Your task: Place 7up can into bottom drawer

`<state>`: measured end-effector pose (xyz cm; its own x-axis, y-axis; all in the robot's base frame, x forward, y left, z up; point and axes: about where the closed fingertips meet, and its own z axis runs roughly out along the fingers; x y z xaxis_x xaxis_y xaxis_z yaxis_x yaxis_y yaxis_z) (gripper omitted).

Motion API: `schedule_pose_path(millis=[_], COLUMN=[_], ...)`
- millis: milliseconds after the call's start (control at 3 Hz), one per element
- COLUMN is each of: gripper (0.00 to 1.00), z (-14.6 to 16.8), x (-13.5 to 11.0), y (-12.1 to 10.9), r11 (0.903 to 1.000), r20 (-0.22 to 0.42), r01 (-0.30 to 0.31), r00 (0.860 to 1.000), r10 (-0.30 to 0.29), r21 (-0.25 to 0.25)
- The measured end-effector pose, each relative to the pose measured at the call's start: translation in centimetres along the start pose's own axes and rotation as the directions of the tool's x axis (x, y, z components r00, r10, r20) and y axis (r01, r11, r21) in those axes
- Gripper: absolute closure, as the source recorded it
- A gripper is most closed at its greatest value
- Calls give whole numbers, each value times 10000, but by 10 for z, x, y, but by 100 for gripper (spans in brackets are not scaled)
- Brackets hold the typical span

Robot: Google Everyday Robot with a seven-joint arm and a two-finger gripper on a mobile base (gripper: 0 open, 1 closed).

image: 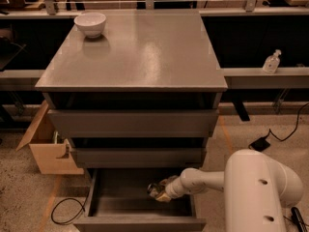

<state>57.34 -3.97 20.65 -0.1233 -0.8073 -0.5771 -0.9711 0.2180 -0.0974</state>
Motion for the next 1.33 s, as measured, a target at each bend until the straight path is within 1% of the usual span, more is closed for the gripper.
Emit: schedule_pose_path(millis=[667, 1000, 1333], gripper=[100, 87, 63], z=[49, 54, 55], x=[2, 0, 0], y=[-8, -7, -5], r11=[9989, 9984, 9983], r20=[-738, -788, -785], r01=[374, 428, 429], r00=[9965, 9959, 9959], r10=[-395, -455, -459], r21=[-294, -361, -394])
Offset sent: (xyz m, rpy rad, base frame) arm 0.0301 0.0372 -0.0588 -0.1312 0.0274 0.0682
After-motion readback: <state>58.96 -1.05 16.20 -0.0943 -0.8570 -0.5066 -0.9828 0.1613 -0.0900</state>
